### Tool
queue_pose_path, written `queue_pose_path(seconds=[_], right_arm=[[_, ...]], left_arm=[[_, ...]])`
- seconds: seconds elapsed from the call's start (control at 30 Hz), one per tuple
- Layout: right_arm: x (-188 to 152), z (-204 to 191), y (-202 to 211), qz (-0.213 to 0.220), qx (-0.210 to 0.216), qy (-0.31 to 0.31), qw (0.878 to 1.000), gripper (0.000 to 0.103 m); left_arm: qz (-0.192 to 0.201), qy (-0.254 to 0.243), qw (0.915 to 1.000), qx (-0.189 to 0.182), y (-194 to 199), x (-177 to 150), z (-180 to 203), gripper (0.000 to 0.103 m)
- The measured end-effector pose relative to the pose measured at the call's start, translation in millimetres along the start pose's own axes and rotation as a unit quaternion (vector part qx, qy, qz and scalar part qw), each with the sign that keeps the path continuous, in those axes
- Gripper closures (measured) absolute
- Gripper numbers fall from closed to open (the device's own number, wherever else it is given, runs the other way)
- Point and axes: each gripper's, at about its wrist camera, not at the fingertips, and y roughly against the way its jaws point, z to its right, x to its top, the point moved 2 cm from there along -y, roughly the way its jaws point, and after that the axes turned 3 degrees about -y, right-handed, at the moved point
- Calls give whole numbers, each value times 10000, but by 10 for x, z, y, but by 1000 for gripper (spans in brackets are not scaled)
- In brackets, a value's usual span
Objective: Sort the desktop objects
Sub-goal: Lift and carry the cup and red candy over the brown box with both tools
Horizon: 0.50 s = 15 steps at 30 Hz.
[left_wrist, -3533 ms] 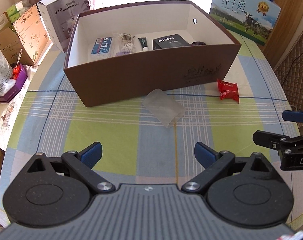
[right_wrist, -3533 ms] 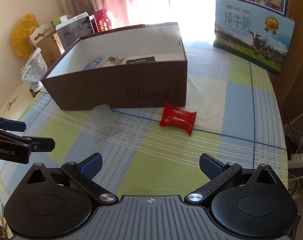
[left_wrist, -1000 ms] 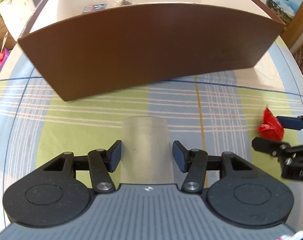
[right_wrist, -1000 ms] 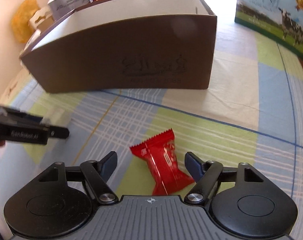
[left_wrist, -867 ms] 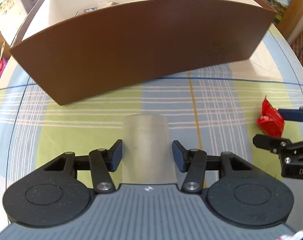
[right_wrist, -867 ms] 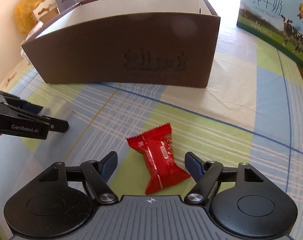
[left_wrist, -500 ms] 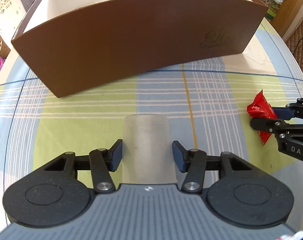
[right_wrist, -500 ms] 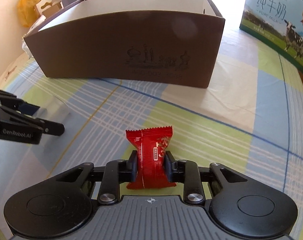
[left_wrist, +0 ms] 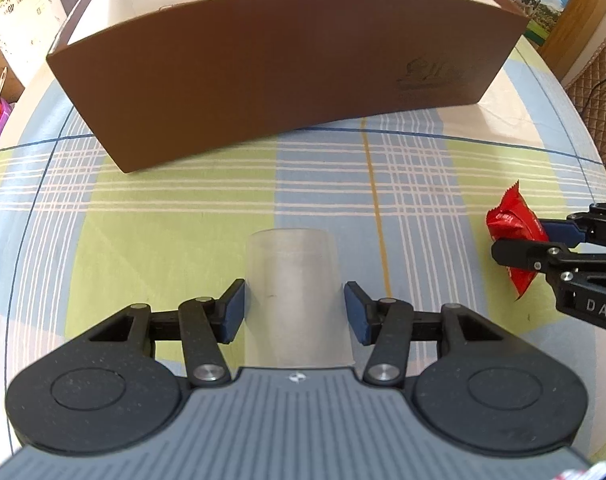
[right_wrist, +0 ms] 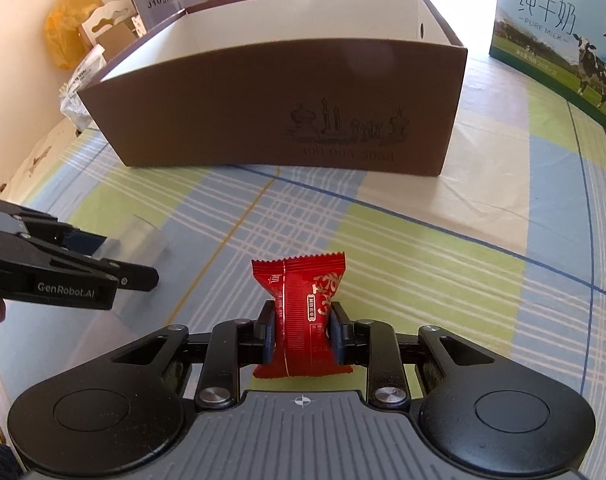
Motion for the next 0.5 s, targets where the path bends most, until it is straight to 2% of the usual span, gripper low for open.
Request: queue_pose_path(seconds=[0.3,0.5], right_arm=[[51,-103,150,156,81,-71,9998,79],[126,-218,260,291,128,-20,9995,79]], left_arm=[[234,42,9997,-63,251,-12,-39,56],[525,33,9985,-154,516,-7,-61,56]])
